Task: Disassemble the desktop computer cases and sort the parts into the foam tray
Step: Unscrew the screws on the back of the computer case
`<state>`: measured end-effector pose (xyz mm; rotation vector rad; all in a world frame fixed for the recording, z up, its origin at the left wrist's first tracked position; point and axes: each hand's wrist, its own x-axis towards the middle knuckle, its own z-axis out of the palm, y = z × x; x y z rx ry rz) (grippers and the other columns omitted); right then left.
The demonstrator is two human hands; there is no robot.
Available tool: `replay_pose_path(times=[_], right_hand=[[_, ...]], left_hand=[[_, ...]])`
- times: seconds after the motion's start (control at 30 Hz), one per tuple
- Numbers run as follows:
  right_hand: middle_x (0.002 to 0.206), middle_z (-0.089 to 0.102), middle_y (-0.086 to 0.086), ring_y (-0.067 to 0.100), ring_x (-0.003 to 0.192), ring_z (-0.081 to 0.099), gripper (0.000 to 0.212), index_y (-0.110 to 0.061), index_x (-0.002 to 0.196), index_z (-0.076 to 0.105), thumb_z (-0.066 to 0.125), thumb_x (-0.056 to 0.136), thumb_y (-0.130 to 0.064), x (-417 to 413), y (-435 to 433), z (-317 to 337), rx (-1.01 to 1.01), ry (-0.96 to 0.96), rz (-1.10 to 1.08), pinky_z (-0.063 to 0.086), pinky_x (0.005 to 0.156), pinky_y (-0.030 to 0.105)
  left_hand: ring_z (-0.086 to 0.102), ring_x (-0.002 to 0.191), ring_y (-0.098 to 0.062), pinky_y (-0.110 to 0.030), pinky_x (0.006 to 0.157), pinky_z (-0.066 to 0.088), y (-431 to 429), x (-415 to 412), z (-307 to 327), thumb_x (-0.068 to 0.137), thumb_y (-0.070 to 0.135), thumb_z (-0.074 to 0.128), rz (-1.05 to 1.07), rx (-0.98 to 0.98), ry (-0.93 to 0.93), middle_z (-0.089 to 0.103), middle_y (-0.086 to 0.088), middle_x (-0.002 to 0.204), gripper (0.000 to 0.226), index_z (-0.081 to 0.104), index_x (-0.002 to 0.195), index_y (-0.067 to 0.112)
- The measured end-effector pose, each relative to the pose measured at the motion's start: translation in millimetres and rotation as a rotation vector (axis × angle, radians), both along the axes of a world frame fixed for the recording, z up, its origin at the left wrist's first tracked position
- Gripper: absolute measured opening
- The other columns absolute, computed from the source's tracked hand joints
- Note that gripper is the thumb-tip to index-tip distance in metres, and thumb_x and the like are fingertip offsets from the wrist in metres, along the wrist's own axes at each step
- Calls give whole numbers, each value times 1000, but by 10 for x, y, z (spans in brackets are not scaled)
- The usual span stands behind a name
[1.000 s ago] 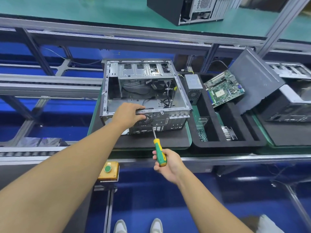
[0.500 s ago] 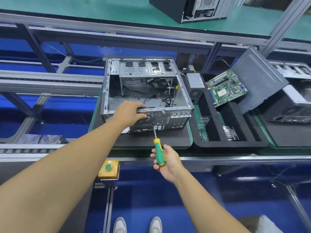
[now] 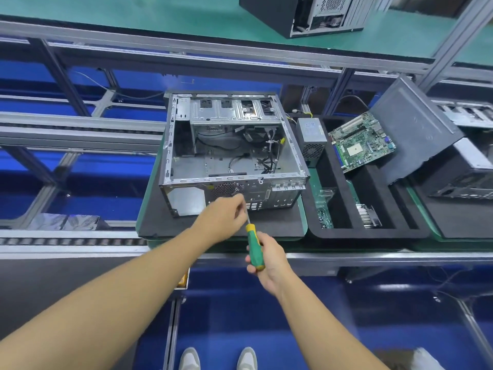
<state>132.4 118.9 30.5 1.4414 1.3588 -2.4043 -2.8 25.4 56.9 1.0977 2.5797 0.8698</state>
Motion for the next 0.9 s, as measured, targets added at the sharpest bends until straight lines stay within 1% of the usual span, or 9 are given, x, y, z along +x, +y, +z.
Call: replay_pose_path(times=[0.07,0.13,0.2,0.3,0.37,0.53,0.67,0.8,0.9], right_hand=[[89,70,16,18,54,51,27,-3,116,57,42,101,-21,1,15,5,-47,7,0,37,42,27],[87,76,13,17,59,53,26,-6,116,58,39,103,-17,11,21,-1,-15,-13,55,41,45,28],[86,76,9,18,67,56,22,-8,115,61,46,100,-16,19,33,0,29,-24,95,46,49,29],[109,67,13,21,84,61,20,-16,114,60,63,95,-14,36,42,-37,106,-6,139,55,62,32],[112,61,15,22,85,65,28,-19,112,56,69,91,-7,28,48,-41,86,28,105,59,66,34],[103,60,9,13,71,62,36,-24,110,47,72,89,-9,-62,70,25,160,23,161,52,51,25],[114,58,11,19,79,61,25,-19,115,49,63,97,-29,-64,49,36,152,-3,169,50,49,27],[109,70,6,18,83,59,18,-21,119,54,45,104,-23,-81,33,2,179,-11,213,53,54,28],[106,69,0,17,88,60,18,-23,118,57,55,100,-21,-71,34,-14,249,-33,228,57,60,29]], left_hand=[[69,77,-25,-38,76,59,43,94,-157,94,21,53,345,65,-486,72,-5,84,14,65,92,14],[71,83,-22,-38,80,60,106,127,-246,96,21,57,563,219,-939,74,-10,99,19,67,106,8],[70,86,-21,-34,77,59,187,96,-324,97,21,61,637,369,-1161,72,-10,107,21,66,112,6],[68,94,-23,-34,80,57,307,48,-360,97,18,64,736,569,-1258,70,-11,108,18,62,112,6],[68,93,-23,-35,82,56,381,19,-358,97,14,65,779,653,-1287,70,-11,102,13,62,107,6],[66,73,-21,-30,61,58,517,-3,-360,94,5,67,864,759,-1345,65,-12,81,10,59,99,2],[67,70,-20,-29,56,59,557,-3,-390,92,10,71,891,803,-1392,67,-13,79,16,62,98,-1],[70,74,-20,-27,50,58,569,-27,-421,89,12,75,919,791,-1377,70,-14,84,20,63,99,-1],[71,70,-17,-27,50,57,587,-36,-450,90,13,74,916,773,-1361,71,-11,82,18,64,99,1]])
